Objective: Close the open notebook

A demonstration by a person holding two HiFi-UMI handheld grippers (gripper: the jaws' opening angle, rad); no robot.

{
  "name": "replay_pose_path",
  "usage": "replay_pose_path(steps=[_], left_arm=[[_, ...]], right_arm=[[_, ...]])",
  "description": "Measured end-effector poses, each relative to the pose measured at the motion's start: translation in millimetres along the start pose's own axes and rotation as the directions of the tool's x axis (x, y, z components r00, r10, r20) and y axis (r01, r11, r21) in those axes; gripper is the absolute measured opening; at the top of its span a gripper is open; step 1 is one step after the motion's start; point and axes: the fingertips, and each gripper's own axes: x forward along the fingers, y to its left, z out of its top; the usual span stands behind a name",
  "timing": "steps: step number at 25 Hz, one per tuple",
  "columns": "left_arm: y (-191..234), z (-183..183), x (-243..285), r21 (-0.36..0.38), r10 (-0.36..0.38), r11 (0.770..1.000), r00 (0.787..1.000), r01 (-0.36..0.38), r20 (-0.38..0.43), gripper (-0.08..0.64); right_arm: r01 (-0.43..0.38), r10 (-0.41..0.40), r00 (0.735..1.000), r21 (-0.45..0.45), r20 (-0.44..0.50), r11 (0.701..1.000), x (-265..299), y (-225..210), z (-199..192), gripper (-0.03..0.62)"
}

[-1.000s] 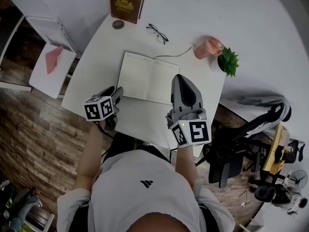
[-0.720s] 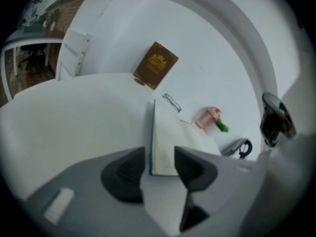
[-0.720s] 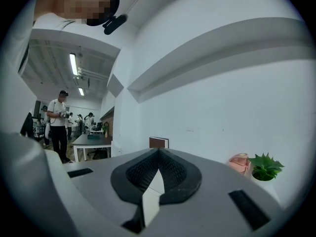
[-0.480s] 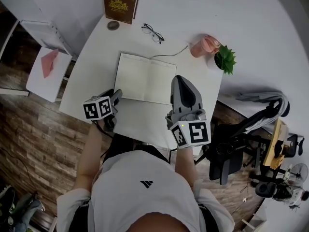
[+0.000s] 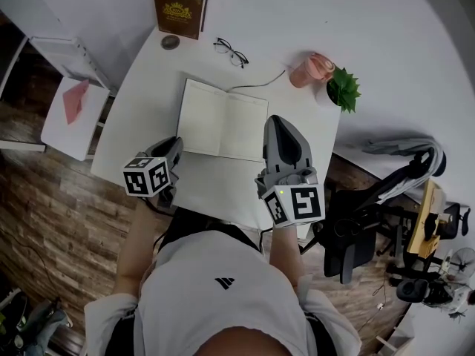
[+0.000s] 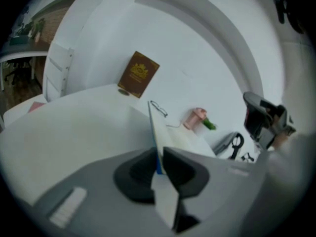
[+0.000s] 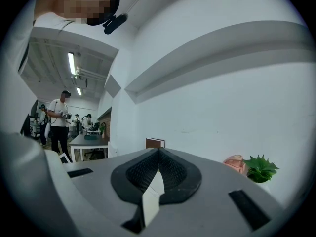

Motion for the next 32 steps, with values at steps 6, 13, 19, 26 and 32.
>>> replay_pose_path(steps=[6,13,19,26,32], left_arm=[[-41,19,-6,0.095,-0.1,0.991,0.995,0.097,0.025,0.031],[-83,26,0,0.194,-0.155,0.969,0.988,0.15,0.011,0.026],[-115,26,12,0.233,-0.202,0.952,0.979,0.198,-0.007,0.023],[-154,13,36,0.272,-0.258,0.925,0.964,0.267,-0.067,0.023],[-177,-4,61,0.297,-0.276,0.904,0.95,0.308,-0.146,0.023]], right_arm=[[0.024,-0.024,1.0,0.003,0.011,1.0,-11,-11,2,-0.011],[0.065,-0.065,0.998,0.014,0.021,0.998,-32,-31,3,-0.011],[0.088,-0.089,0.996,0.019,0.029,0.996,-47,-43,5,-0.011],[0.123,-0.124,0.992,0.018,0.029,0.992,-66,-55,4,-0.011],[0.164,-0.164,0.986,0.02,0.023,0.986,-83,-69,4,-0.011]])
